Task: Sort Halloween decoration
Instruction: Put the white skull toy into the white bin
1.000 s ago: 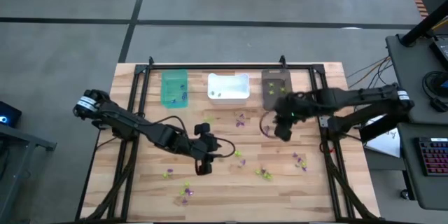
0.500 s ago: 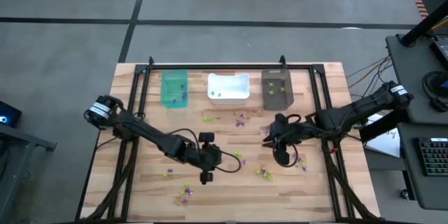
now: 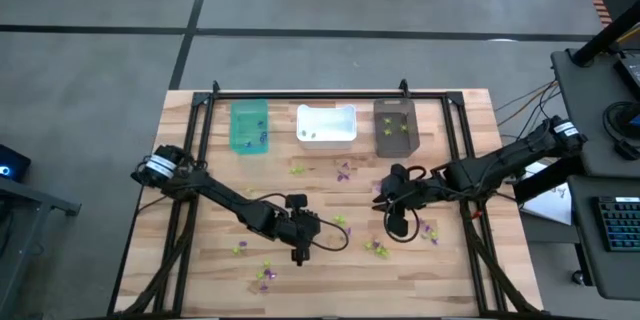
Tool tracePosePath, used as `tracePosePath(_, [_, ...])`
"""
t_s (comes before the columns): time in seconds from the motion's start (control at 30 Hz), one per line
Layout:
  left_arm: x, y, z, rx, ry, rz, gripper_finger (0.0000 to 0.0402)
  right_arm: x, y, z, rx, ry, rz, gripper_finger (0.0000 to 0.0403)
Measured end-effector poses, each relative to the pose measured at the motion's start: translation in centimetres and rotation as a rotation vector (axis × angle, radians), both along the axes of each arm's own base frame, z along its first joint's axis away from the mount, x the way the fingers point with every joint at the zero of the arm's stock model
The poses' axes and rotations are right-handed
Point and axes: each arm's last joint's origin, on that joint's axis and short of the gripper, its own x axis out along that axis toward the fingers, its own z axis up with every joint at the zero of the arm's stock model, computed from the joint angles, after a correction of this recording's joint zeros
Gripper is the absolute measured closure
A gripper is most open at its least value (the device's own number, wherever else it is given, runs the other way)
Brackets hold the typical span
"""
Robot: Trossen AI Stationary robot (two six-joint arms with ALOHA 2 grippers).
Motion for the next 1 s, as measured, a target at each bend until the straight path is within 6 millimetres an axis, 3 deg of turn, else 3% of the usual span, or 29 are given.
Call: tracePosePath(1.0, [0.15,0.21,-0.47,0.020,-0.013,0.025,0.0261,0.06,0.03,-0.07,0.006,0.002,-0.006,0.0321])
